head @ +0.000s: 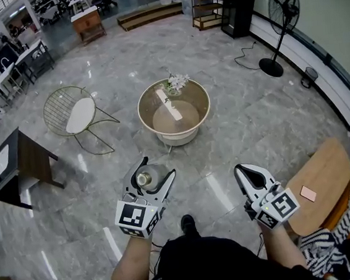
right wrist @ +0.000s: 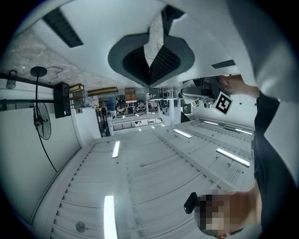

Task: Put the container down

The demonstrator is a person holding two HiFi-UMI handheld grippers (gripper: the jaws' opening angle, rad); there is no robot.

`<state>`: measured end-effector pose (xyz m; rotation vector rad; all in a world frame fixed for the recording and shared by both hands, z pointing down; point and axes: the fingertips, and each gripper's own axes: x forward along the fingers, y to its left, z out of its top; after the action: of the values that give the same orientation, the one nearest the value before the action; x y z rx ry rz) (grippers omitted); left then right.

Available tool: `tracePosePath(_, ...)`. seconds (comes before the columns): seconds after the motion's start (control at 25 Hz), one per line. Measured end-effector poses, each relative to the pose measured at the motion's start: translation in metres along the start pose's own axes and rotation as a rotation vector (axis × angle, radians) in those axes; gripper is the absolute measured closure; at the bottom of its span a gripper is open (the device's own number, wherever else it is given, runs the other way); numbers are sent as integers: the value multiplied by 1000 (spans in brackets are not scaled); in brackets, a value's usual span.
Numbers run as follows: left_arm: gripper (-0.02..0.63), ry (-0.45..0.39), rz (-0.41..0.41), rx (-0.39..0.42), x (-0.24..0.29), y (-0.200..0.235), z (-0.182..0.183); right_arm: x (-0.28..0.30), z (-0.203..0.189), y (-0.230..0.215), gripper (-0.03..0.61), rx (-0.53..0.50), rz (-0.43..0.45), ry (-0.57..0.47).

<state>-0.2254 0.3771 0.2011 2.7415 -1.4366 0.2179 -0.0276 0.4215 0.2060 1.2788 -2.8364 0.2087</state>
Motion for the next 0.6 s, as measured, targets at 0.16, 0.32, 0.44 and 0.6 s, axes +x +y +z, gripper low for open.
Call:
tracePosePath(0.16, 265, -10, -13, -9, 20, 34, -1, 34, 3, -11, 563, 6, -24, 5)
tracePosePath(0.32, 265, -13, -36, -15, 29, 63, -2, 67, 10, -14, 563, 8, -49, -3)
tracePosePath(0.44, 265, -18, -48, -8, 33, 79, -4, 85, 11, -14, 563, 1, -56, 1)
tracePosePath(0.6, 265, -25, -41, -27, 39, 98, -7, 105, 8, -15, 563, 2, -45, 28)
